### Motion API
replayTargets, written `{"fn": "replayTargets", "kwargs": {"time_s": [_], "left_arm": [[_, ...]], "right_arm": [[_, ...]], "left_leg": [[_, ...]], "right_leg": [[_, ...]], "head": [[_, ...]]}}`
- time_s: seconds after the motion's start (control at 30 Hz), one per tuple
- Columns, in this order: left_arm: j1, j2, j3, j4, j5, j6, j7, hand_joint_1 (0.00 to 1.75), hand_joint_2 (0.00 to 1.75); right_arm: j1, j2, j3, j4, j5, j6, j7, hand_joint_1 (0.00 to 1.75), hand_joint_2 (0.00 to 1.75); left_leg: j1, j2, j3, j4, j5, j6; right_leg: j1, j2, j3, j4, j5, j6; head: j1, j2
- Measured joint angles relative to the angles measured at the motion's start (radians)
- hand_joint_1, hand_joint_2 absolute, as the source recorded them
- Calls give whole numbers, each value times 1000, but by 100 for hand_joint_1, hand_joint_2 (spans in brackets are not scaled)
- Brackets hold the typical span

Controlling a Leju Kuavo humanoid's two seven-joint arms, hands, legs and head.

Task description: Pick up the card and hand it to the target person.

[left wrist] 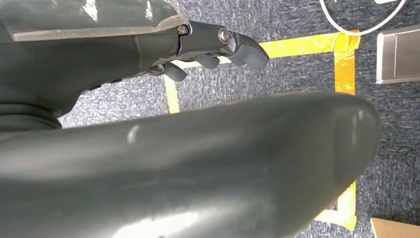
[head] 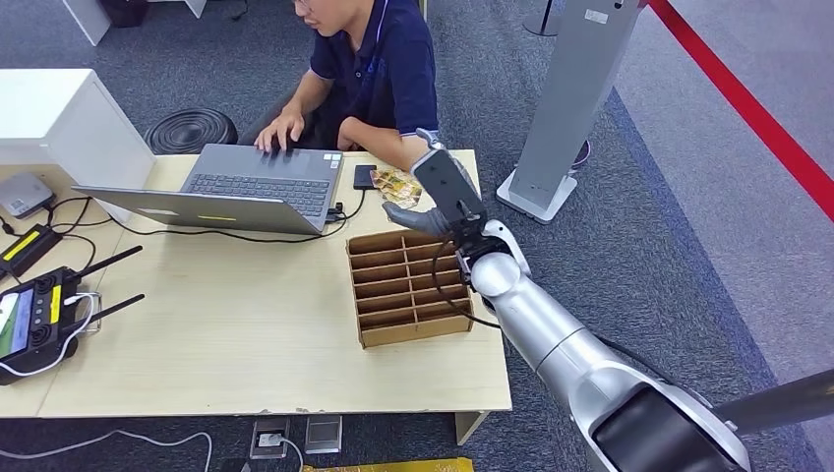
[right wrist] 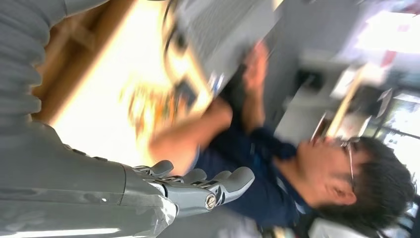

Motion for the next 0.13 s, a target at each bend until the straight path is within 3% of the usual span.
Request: {"fn": "replayTargets", "kwargs": {"time_s": [0.13], "left_arm": [[4, 1, 0, 0, 5, 0, -1, 0, 0]], "right_arm": [[63, -28, -28, -90, -251, 101, -61, 0, 175]], "left_leg": [[0, 0, 0, 0, 0, 0]], "right_leg": [[0, 0, 0, 0, 0, 0]], "head": [[-1, 0]]}}
